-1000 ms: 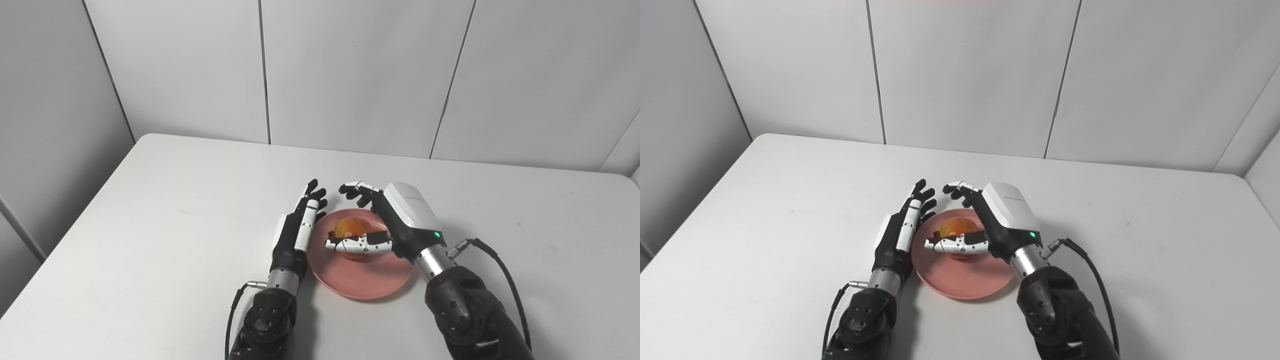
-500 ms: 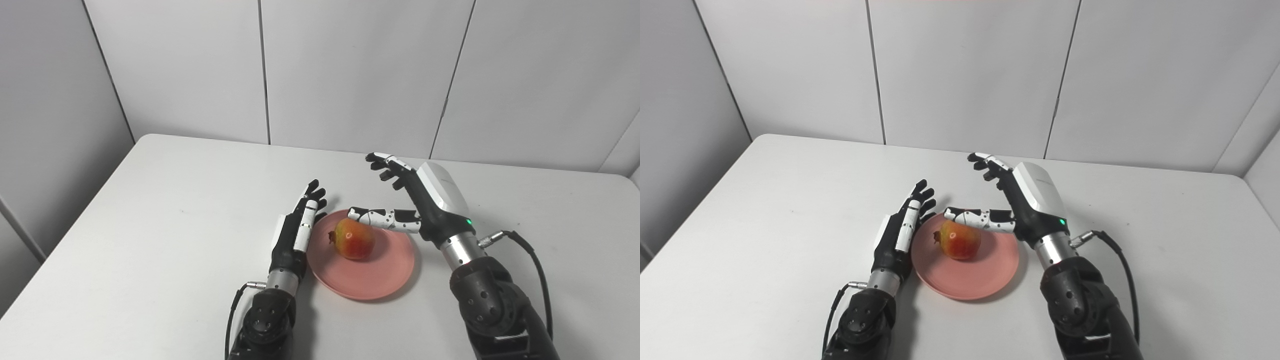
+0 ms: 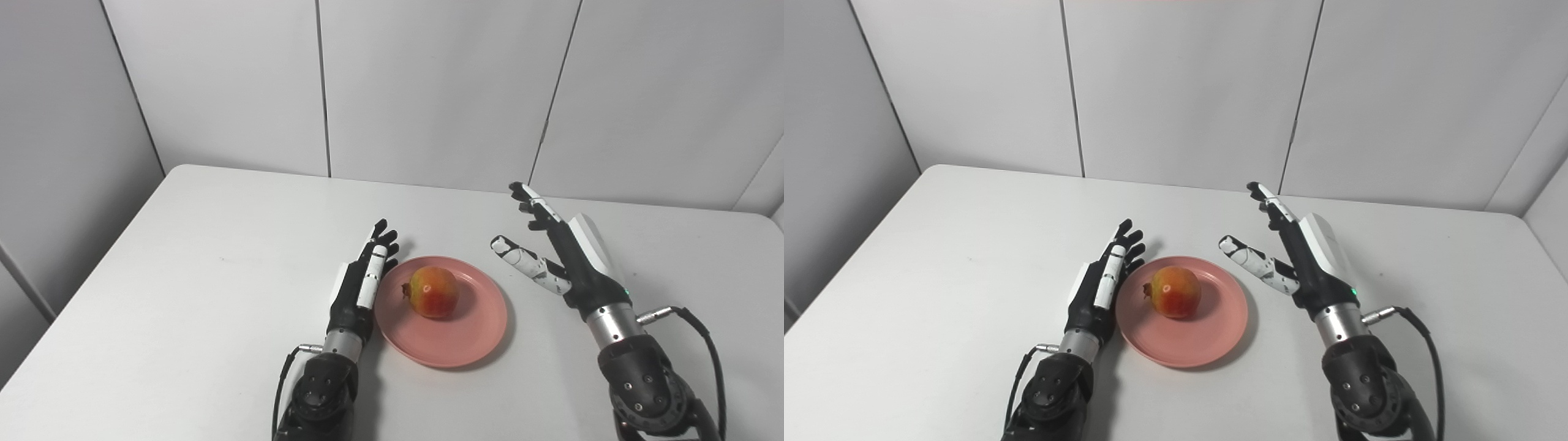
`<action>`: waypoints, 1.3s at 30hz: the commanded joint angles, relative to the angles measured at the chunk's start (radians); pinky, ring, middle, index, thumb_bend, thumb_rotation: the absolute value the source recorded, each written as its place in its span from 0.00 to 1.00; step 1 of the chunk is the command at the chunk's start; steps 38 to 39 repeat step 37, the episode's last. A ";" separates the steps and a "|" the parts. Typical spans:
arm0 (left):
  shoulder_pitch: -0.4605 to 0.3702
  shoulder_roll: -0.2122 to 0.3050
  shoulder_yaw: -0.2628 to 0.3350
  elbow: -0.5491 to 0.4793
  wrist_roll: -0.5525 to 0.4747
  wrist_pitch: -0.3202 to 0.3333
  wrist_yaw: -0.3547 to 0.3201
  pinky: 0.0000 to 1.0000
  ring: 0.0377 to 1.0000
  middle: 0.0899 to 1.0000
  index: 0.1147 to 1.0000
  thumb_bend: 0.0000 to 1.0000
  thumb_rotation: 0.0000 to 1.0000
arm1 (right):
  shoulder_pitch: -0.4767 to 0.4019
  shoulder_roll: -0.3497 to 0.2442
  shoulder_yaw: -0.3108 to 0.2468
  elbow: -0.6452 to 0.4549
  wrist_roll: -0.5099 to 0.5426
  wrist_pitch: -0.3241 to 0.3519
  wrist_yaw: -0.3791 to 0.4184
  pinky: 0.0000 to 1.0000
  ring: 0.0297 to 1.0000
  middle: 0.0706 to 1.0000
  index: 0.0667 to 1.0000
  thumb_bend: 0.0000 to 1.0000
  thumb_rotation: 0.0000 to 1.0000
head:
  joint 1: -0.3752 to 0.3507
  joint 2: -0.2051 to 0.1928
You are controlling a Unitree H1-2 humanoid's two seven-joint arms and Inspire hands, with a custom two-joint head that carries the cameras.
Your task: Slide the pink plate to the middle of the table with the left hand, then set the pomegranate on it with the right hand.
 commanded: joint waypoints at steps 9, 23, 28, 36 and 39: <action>-0.001 0.022 -0.005 0.009 0.011 -0.042 0.000 0.95 0.97 0.99 0.99 0.47 1.00 | 0.046 0.025 -0.091 0.021 0.227 -0.019 -0.001 0.90 0.97 0.97 0.97 0.71 1.00 | -0.012 -0.013; 0.070 0.052 -0.007 -0.071 0.006 -0.052 -0.018 1.00 1.00 1.00 1.00 0.42 1.00 | 0.111 0.073 -0.117 0.070 0.365 -0.075 -0.026 0.95 0.97 0.98 0.97 0.22 1.00 | -0.042 -0.037; 0.103 0.054 -0.010 -0.100 0.010 -0.063 -0.022 1.00 1.00 1.00 1.00 0.40 1.00 | 0.119 0.077 -0.114 0.068 0.402 -0.062 -0.016 1.00 0.99 0.99 0.98 0.18 1.00 | -0.038 -0.045; 0.150 0.050 -0.012 -0.142 0.007 -0.069 -0.024 1.00 1.00 1.00 1.00 0.39 1.00 | 0.135 0.071 -0.107 0.095 0.435 -0.084 0.001 0.99 1.00 0.99 0.98 0.17 1.00 | -0.032 -0.048; 0.156 0.049 -0.012 -0.148 0.004 -0.069 -0.026 1.00 1.00 1.00 1.00 0.39 1.00 | 0.140 0.070 -0.107 0.096 0.444 -0.083 0.005 1.00 1.00 1.00 0.98 0.17 1.00 | -0.026 -0.048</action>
